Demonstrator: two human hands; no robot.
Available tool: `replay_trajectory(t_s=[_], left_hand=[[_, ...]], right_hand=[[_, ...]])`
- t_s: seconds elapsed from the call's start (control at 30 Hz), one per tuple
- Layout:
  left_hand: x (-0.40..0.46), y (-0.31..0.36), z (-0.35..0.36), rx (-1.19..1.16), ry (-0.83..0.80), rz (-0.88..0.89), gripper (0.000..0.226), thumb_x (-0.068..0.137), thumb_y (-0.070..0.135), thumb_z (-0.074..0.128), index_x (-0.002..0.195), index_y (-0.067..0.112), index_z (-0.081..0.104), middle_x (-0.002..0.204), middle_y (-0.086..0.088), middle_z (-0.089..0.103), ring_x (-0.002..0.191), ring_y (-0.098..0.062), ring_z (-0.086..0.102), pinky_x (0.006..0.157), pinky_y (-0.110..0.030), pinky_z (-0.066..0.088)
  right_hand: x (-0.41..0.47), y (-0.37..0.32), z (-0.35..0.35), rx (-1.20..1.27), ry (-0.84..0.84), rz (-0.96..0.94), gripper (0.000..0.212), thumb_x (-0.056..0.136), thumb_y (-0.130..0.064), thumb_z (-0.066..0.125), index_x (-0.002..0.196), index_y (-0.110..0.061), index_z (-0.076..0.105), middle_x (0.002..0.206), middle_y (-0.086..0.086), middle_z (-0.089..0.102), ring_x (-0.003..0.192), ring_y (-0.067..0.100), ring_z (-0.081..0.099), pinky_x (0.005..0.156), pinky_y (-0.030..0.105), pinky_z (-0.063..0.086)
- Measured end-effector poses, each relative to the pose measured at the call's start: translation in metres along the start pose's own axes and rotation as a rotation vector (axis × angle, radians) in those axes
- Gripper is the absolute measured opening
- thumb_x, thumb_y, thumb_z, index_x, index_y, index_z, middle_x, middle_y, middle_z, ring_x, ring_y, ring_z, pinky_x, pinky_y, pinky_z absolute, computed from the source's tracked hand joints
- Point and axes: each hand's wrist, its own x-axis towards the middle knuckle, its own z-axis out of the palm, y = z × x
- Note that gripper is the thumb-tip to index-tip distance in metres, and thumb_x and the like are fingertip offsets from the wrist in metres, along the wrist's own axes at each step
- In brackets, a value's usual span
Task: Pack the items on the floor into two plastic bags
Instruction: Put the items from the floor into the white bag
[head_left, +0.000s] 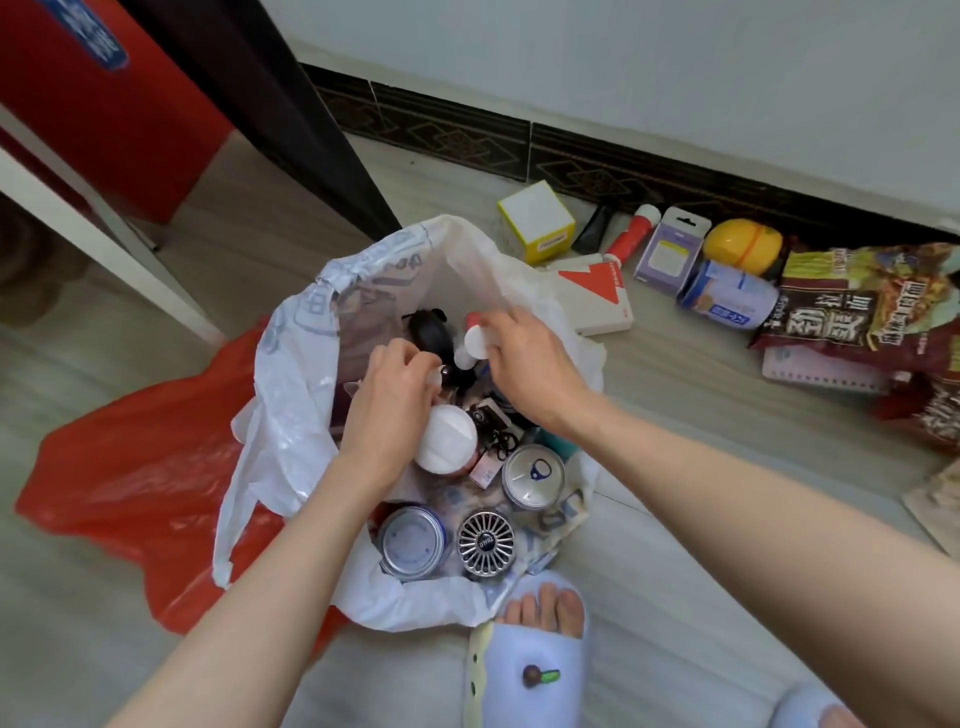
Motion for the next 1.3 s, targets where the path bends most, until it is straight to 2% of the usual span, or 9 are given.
replay_trajectory(t_s=[0.13,0.3,0.43,0.6,0.77,0.87,0.97,1.17,1.3], left_hand=[[-0.006,0.0,0.003,-0.004,-0.122,0.013,0.024,0.085,0.012,0.06,0.107,0.005,0.064,0.1,-0.016,0.059,0.096,-0.035,0.054,0.078,-0.042,0.044],[-0.012,0.025,-0.005,0.003,-0.119,0.149,0.034,0.086,0.026,0.048,0.108,0.006,0.063,0.105,-0.015,0.062,0.094,-0.034,0.061,0.073,-0.041,0.054],[0.001,0.063,-0.005,0.01,-0.133,0.278,0.042,0.084,0.03,0.039,0.115,0.007,0.057,0.116,-0.019,0.057,0.104,-0.036,0.057,0.077,-0.045,0.053],[0.037,0.108,0.016,0.026,-0.122,0.364,0.043,0.085,0.029,0.037,0.118,0.008,0.054,0.124,-0.02,0.055,0.115,-0.038,0.052,0.089,-0.046,0.047],[0.089,0.116,0.036,0.111,-0.142,0.314,0.042,0.085,0.022,0.045,0.122,0.003,0.051,0.128,-0.024,0.05,0.119,-0.041,0.047,0.098,-0.048,0.042],[0.129,0.101,0.04,0.2,-0.219,0.258,0.053,0.092,0.024,0.048,0.139,0.006,0.032,0.148,-0.021,0.026,0.137,-0.037,0.023,0.109,-0.044,0.025],[0.169,0.083,0.044,0.243,-0.295,0.154,0.061,0.095,0.031,0.043,0.145,0.01,0.016,0.153,-0.019,0.007,0.141,-0.034,0.006,0.112,-0.04,0.016],[0.226,0.067,0.062,0.25,-0.482,0.038,0.079,0.091,0.04,0.05,0.147,0.011,0.002,0.153,-0.022,-0.004,0.142,-0.034,-0.003,0.113,-0.04,0.011],[0.245,0.053,0.077,0.222,-0.466,-0.015,0.083,0.087,0.042,0.055,0.147,0.02,0.002,0.152,-0.022,-0.011,0.141,-0.036,-0.006,0.114,-0.043,0.012]], right_hand=[[-0.006,0.003,-0.003,-0.114,-0.099,0.01,0.04,0.09,-0.016,0.045,0.128,-0.006,0.047,0.124,0.018,0.052,0.115,0.036,0.045,0.092,0.044,0.041],[-0.035,0.025,-0.029,-0.229,-0.136,-0.049,0.045,0.09,-0.025,0.049,0.132,-0.009,0.041,0.129,0.014,0.049,0.117,0.034,0.045,0.095,0.04,0.038],[-0.06,0.064,-0.068,-0.303,-0.093,-0.063,0.048,0.088,-0.026,0.052,0.133,-0.013,0.041,0.133,0.009,0.049,0.119,0.031,0.047,0.094,0.038,0.038],[-0.077,0.127,-0.097,-0.271,0.011,0.122,0.048,0.089,-0.021,0.053,0.134,-0.008,0.042,0.132,0.015,0.049,0.119,0.033,0.047,0.095,0.04,0.04],[-0.052,0.159,-0.088,-0.231,-0.035,0.17,0.051,0.092,-0.024,0.048,0.139,-0.013,0.034,0.14,0.011,0.041,0.127,0.028,0.039,0.101,0.035,0.034],[-0.014,0.163,-0.08,-0.221,-0.083,0.137,0.054,0.093,-0.025,0.048,0.142,-0.016,0.029,0.146,0.008,0.033,0.134,0.027,0.03,0.106,0.038,0.033],[0.027,0.169,-0.072,-0.264,-0.146,0.106,0.064,0.09,-0.031,0.053,0.145,-0.02,0.02,0.152,0.005,0.022,0.139,0.024,0.021,0.11,0.042,0.029],[0.071,0.177,-0.044,-0.257,-0.241,0.002,0.083,0.083,-0.039,0.062,0.147,-0.018,0.013,0.157,0.004,0.005,0.145,0.02,0.003,0.117,0.037,0.013],[0.08,0.189,-0.032,-0.266,-0.249,-0.062,0.082,0.081,-0.033,0.064,0.146,-0.019,0.015,0.158,0.003,0.002,0.145,0.017,0.0,0.118,0.037,0.011]])
